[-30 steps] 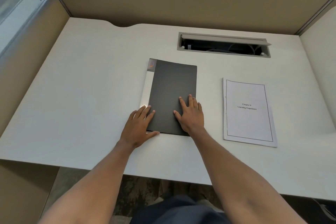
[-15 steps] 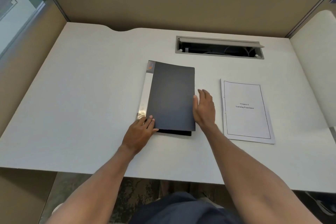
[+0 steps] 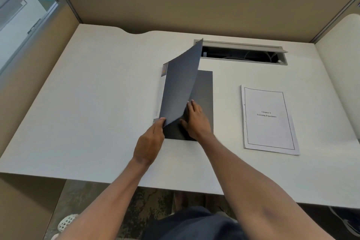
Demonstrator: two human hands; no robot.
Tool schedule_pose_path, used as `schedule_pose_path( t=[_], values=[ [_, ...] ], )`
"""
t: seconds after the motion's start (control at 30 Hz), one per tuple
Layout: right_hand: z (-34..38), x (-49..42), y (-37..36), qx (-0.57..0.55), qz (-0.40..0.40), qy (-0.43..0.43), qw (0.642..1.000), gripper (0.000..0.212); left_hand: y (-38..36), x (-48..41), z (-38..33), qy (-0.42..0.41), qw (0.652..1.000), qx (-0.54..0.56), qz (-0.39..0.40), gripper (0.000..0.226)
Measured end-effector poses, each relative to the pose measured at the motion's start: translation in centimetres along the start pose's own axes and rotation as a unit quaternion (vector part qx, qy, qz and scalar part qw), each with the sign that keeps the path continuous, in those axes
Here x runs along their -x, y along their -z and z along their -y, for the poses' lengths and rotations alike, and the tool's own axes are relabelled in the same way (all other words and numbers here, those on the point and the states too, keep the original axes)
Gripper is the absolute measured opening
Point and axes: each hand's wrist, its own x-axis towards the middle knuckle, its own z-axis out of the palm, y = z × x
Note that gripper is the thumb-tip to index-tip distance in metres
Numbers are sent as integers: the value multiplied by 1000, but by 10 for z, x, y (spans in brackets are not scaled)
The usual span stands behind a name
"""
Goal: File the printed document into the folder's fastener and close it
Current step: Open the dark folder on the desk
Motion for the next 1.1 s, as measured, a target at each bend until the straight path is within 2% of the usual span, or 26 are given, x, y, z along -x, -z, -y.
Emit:
schedule_pose_path(
  t=[0.1,0.23,0.43,0.53,0.63,0.77,0.83,1.1],
  values=[
    [10,0,-11,72,54,-1,996,98,15,-1,-6,127,985,115,7,40],
    [10,1,-15,112,81,-14,990,93,26,-6,-7,234,955,176,-34,44],
    [11,1,-12,111,85,-26,990,92,56,-31,-5,259,916,259,-166,45],
    [9,3,-11,109,85,-31,990,93,80,-48,1,285,899,239,-231,57],
    [7,5,-10,108,87,-38,990,93,105,-59,12,316,896,187,-249,64],
    [4,6,-8,109,90,-41,989,93,126,-63,32,314,931,31,-184,47],
    [3,7,-7,106,88,-44,990,93,128,-64,40,326,935,-29,-136,46],
    [-2,9,-6,106,85,-42,990,93,107,-49,71,407,901,-152,-5,63]
  ],
)
